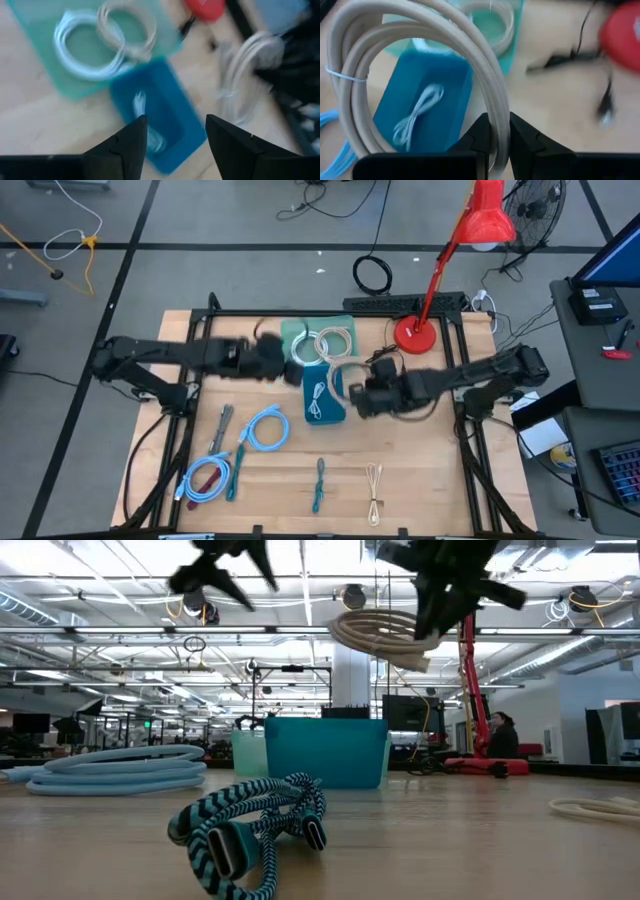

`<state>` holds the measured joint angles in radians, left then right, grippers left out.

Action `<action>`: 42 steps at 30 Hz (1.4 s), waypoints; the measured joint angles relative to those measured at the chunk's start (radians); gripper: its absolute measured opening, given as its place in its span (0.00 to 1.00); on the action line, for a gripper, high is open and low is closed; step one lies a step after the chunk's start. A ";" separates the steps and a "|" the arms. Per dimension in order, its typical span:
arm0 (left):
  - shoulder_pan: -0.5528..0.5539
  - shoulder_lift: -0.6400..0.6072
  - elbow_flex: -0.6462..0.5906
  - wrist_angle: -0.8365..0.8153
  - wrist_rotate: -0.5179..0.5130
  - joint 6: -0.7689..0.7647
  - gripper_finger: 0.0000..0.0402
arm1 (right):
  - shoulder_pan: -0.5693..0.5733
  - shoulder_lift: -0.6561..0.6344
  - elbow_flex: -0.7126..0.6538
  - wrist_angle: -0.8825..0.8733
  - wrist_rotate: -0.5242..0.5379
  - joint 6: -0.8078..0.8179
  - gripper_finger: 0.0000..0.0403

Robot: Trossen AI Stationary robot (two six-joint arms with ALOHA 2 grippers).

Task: Pick & Place USB Port
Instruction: Put the light brown HDMI cable into the green bin

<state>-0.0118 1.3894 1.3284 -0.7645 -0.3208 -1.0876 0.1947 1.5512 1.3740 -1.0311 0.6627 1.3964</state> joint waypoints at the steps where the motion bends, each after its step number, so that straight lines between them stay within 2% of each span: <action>1: 0.037 0.004 0.023 0.026 0.034 0.026 0.49 | -0.033 -0.001 0.001 0.019 0.006 -0.052 0.07; 6: 0.175 0.087 0.163 0.040 0.102 0.074 0.40 | -0.190 0.002 0.001 0.093 0.014 -0.316 0.07; 10: 0.238 0.193 0.281 0.033 0.146 0.121 0.35 | -0.296 0.003 0.000 0.174 0.017 -0.518 0.07; 14: 0.262 0.326 0.392 -0.043 0.183 0.154 0.37 | -0.372 0.002 0.000 0.289 0.017 -0.699 0.07; 18: 0.268 0.410 0.486 -0.168 0.125 0.161 0.44 | -0.423 0.002 0.001 0.315 0.012 -0.808 0.07; 22: 0.269 0.442 0.521 -0.201 0.049 0.168 0.51 | -0.456 0.003 0.001 0.312 -0.003 -0.844 0.07; 26: 0.296 0.451 0.526 -0.168 0.064 0.163 0.55 | -0.480 0.003 0.005 0.334 0.000 -0.861 0.07; 42: 0.326 0.451 0.525 -0.118 0.081 0.283 0.56 | -0.470 0.002 0.005 0.330 -0.009 -0.835 0.07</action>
<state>0.3138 1.8400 1.8530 -0.8828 -0.2400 -0.8042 -0.2755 1.5536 1.3788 -0.7008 0.6537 0.5619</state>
